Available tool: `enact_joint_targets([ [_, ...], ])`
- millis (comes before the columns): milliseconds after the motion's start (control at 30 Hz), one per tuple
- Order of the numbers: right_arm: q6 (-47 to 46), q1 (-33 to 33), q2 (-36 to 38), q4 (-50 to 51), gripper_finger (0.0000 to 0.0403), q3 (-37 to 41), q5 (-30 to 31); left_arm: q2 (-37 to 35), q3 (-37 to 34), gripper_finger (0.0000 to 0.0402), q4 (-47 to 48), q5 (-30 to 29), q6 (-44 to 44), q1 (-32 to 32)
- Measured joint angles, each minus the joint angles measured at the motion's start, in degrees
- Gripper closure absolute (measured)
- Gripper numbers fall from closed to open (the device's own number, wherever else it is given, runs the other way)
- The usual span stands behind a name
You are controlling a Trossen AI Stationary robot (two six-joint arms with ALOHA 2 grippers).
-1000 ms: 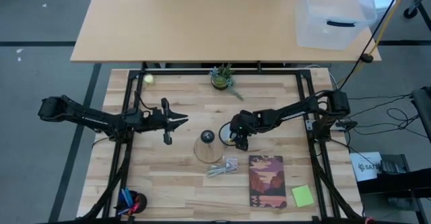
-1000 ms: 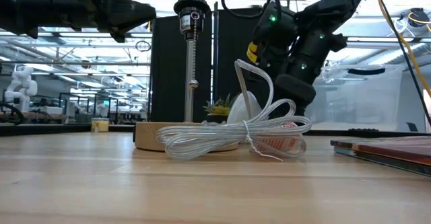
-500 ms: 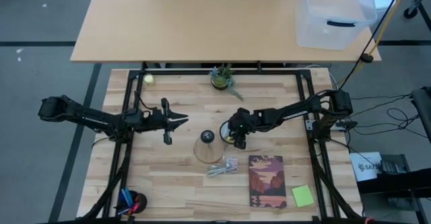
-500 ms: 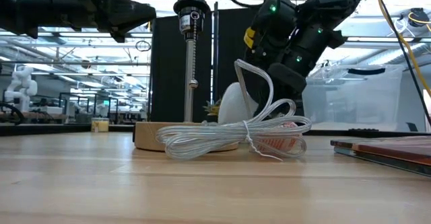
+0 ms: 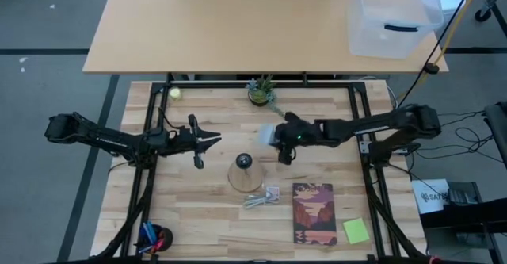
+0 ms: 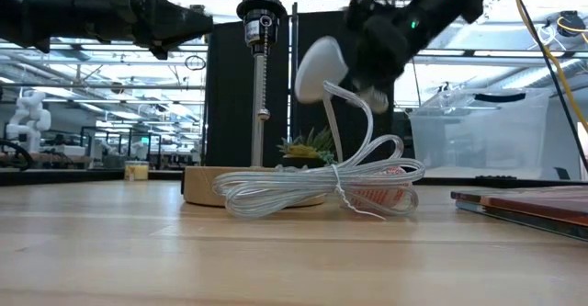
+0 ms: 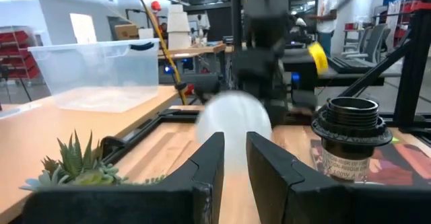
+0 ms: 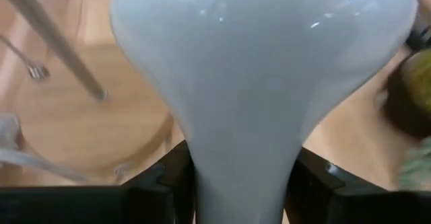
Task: Screw lightbulb
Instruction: Insert the white lightbulb into the silver lamp
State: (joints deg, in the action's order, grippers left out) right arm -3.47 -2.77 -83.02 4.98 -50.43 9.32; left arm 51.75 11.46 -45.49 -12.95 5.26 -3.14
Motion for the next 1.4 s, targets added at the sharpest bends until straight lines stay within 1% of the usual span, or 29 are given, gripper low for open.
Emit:
enact_joint_targets([
  [133, 1.5, -0.3, 4.7, -1.8, 0.0241, 0.0, 0.1, 0.0, 0.0, 0.0332, 0.7, 0.1, 1.0, 0.0],
  [300, 4.4, 0.1, 8.0, -10.0, 0.0245, 0.0, -1.0, 0.0, 0.0, 0.0332, 0.8, 0.1, 1.7, 0.0],
  [433, 5.3, 0.2, 8.4, -18.1, 0.0240, 0.0, -5.2, 0.0, 0.0, 0.0332, 0.8, 0.3, 1.5, 0.0],
  [600, 5.7, 0.7, 7.8, -23.4, 0.0241, 0.0, -6.4, 0.0, 0.0, 0.0332, -0.1, 0.3, 1.4, 0.0],
  [700, 6.3, 1.7, 6.5, -26.9, 0.0242, 0.0, -7.2, 0.0, 0.0, 0.0332, -0.6, 0.4, 1.2, 0.0],
  [800, 7.5, 3.1, 4.5, -33.9, 0.0240, 0.0, -12.4, 0.0, 0.0, 0.0332, -0.5, 0.4, 1.2, 0.0],
  [867, 7.8, 4.1, 2.9, -39.1, 0.0239, 0.0, -13.8, 0.0, 0.0, 0.0332, -0.5, 0.4, 1.2, 0.0],
  [1133, 7.4, 5.6, -6.2, -53.2, 0.0240, -0.1, -14.0, 0.0, 0.0, 0.0332, -0.5, 0.4, 1.2, 0.0],
  [1233, 7.1, 6.0, -9.5, -60.4, 0.0238, -0.1, -14.1, 0.0, 0.0, 0.0332, -0.5, 0.4, 1.2, 0.0],
  [1400, 4.4, 5.9, -13.2, -71.3, 0.0238, 0.0, -16.9, 0.0, 0.0, 0.0332, -0.4, 0.4, 1.2, 0.0],
])
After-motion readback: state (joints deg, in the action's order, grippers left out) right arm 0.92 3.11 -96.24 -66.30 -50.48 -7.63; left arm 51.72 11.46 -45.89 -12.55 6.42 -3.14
